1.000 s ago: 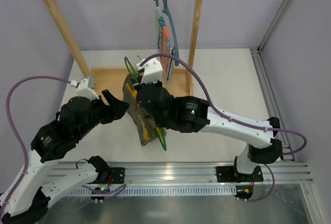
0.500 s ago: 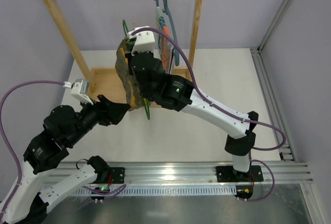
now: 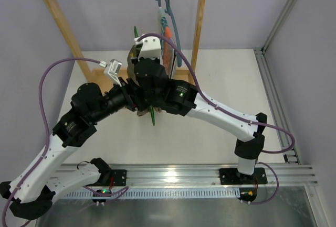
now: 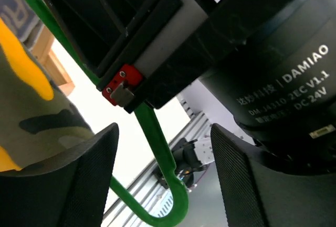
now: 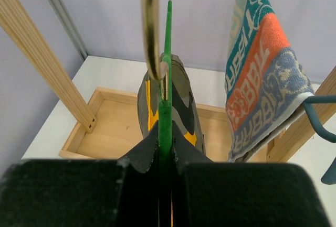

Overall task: Place the trousers on the hanger
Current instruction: Hang the hanger with trousers onto the clothesline

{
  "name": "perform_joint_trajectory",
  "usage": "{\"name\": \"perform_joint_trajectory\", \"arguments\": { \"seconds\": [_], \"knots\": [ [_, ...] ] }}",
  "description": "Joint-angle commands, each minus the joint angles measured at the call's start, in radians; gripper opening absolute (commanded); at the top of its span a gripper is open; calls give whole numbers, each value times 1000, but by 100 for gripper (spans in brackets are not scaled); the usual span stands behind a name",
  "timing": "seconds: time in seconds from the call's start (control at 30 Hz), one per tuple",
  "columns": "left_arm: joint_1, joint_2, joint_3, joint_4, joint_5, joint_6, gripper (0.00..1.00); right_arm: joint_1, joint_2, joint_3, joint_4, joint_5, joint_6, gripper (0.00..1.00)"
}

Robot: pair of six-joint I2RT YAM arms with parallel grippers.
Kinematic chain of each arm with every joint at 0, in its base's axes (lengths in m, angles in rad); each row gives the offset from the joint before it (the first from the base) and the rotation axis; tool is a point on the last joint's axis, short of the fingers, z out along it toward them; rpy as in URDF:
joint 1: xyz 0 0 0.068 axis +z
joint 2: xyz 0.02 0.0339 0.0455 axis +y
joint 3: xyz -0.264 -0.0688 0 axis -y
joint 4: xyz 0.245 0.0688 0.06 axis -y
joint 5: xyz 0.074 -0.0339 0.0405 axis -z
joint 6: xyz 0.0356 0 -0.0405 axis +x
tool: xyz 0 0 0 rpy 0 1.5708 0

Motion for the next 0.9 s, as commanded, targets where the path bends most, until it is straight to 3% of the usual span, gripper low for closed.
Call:
{"name": "perform_joint_trajectory", "arguments": {
  "seconds": [0.0,0.07,0.17,0.2,0.33,0.37,0.63,0.73,0.8,0.87],
  "knots": [
    [2,6,-19,146,59,-70,68,9,-132,5,189,38,48,4],
    [2,4,-37,172,48,-84,65,7,-143,-17,195,38,57,4],
    [2,-2,-44,176,27,-93,48,9,-157,-41,192,40,63,4],
    [2,-2,-41,175,20,-101,35,7,-160,-47,192,41,70,4],
    [2,4,-27,172,20,-105,11,2,-186,-86,192,35,88,4],
    [2,4,-25,170,20,-110,0,-2,-188,-87,177,29,94,4],
    [36,7,-53,265,109,-179,0,-36,-232,-132,165,-34,122,5],
    [74,23,-56,313,181,-231,0,-44,-255,-167,186,-55,113,12],
    [100,29,-54,343,221,-271,0,-48,-281,-191,199,-67,111,22],
    [126,33,-32,333,234,-277,0,-54,-299,-236,214,-81,113,25]
  ]
}}
